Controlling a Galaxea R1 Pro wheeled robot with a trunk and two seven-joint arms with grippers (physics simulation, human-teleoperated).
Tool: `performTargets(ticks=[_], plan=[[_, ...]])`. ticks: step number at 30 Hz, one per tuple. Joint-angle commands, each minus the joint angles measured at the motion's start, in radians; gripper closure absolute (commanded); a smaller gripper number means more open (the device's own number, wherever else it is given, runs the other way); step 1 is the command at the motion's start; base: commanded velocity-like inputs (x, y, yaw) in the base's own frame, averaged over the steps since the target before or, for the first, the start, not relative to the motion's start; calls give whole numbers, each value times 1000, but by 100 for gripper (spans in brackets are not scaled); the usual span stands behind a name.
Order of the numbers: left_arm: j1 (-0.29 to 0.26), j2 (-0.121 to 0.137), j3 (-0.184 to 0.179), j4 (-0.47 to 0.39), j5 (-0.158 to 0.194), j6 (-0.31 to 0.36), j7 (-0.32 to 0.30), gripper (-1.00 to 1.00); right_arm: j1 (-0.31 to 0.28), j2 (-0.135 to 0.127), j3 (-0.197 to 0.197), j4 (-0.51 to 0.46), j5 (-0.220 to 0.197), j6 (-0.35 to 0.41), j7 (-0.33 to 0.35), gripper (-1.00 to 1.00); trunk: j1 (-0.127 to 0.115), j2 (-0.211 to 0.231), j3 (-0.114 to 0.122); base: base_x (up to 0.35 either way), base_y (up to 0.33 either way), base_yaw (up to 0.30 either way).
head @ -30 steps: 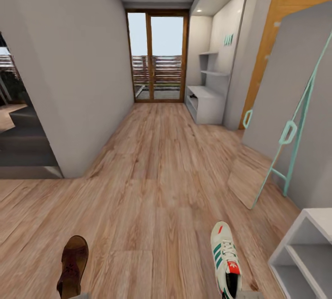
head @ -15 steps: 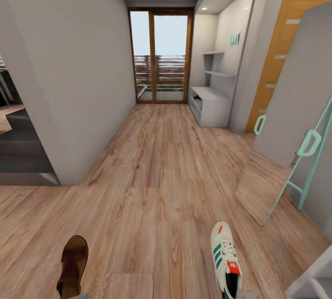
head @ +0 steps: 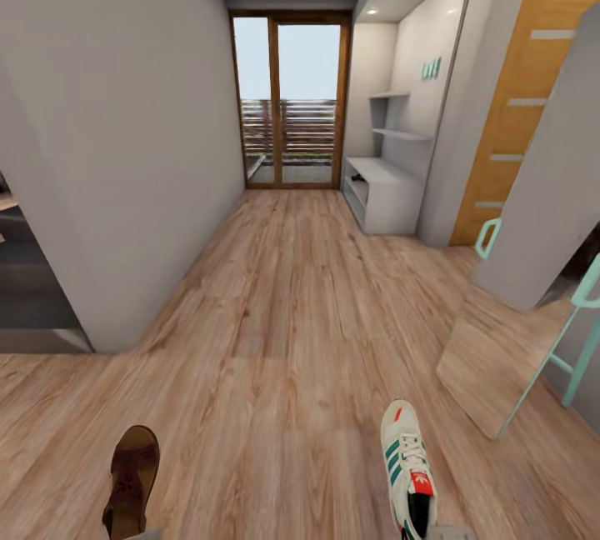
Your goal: Pick up the two gym shoes and the two sandals from the corridor floor and place them onto the hallstand (shoe rack) in the corridor, making sure they are on the rack and not on the floor. Arrange them so the two gym shoes are next to each other and the two sandals are next to each other.
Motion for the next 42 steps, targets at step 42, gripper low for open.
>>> performTargets(ticks=[42], plan=[[-1, 0, 8, 1, -14, -4, 1, 100, -1, -1, -7, 0, 12, -3, -2, 100, 0, 0, -1, 339, 0, 0]])
